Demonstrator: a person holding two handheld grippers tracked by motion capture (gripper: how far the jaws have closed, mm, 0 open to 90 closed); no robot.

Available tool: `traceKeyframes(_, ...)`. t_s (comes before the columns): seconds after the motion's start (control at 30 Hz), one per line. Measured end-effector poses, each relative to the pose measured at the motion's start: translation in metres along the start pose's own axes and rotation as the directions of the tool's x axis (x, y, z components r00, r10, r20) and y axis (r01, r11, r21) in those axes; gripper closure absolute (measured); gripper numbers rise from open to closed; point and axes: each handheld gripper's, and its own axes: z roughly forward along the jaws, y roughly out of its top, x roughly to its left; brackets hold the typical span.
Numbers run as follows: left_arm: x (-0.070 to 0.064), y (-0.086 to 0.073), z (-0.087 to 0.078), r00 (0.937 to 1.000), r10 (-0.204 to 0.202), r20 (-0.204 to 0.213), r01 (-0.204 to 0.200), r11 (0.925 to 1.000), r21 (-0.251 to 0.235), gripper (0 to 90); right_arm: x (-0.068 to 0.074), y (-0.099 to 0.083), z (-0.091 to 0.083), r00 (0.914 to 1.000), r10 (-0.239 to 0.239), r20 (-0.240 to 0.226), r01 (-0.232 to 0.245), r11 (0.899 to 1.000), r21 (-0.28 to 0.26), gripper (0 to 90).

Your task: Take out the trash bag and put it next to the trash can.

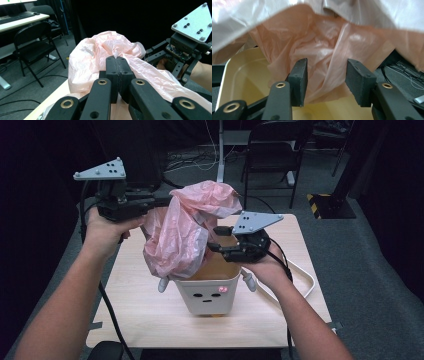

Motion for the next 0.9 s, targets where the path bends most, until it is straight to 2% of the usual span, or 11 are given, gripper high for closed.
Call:
traceKeyframes(0.5,0.006,0.009,-0.025,0.9988,-0.009,-0.048,0.008,0.9996,-0.028,89.6,0.004,0.001,0.008,0.9999,0.01,0.011,-0.01,1.0,0.008,50.3)
traceKeyframes(0.9,0.01,0.009,-0.04,0.9971,-0.012,-0.075,0.009,0.9992,-0.038,89.6,-0.002,-0.002,0.019,0.9995,0.026,-0.018,-0.025,0.999,0.032,55.1)
